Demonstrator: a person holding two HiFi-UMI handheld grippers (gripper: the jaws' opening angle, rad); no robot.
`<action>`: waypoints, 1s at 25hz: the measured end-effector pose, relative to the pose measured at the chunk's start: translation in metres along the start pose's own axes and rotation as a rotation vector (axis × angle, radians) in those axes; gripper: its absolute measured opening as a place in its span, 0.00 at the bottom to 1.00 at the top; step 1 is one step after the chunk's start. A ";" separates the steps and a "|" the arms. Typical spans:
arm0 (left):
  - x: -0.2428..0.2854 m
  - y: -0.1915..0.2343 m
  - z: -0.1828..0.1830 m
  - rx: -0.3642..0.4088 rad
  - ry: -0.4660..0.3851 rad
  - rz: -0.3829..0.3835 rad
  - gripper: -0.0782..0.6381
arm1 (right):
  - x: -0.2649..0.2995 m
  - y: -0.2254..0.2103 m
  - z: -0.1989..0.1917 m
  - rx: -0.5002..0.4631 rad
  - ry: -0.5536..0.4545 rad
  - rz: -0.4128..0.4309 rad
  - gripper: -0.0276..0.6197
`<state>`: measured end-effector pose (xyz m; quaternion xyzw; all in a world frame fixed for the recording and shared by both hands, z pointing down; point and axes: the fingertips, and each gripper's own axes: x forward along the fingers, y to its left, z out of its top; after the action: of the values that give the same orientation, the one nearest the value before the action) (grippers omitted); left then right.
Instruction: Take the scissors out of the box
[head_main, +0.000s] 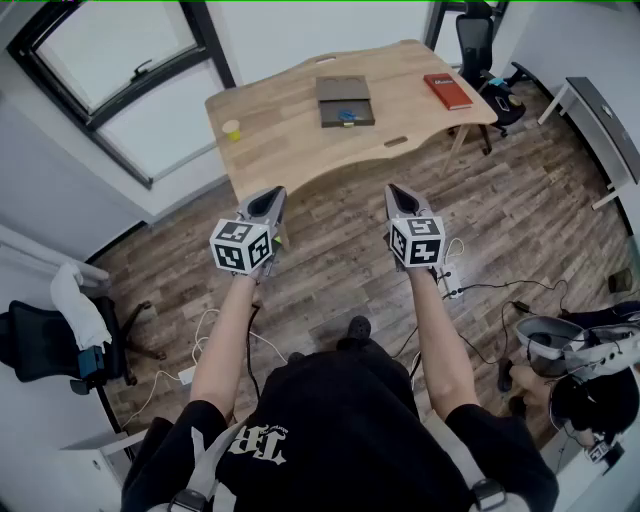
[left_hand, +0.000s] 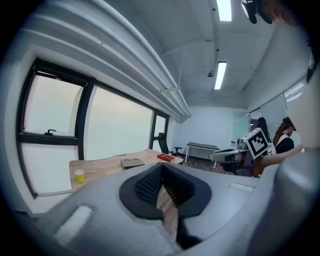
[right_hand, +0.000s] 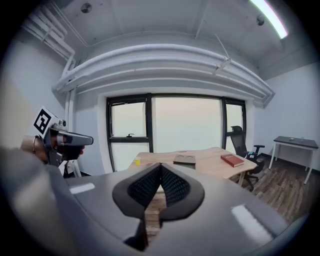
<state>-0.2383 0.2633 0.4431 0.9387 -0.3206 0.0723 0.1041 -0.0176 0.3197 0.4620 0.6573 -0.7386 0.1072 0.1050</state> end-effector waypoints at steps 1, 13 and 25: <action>0.005 0.000 0.001 0.000 -0.001 -0.001 0.11 | 0.003 -0.003 0.001 0.000 0.000 0.002 0.05; 0.042 -0.022 0.009 0.009 -0.012 -0.013 0.11 | 0.007 -0.033 0.004 0.000 -0.003 0.017 0.05; 0.094 -0.042 0.011 0.010 -0.002 0.020 0.11 | 0.021 -0.091 0.003 0.001 -0.012 0.064 0.05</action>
<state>-0.1378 0.2379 0.4452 0.9360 -0.3298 0.0741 0.0981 0.0702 0.2887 0.4675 0.6338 -0.7600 0.1068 0.0968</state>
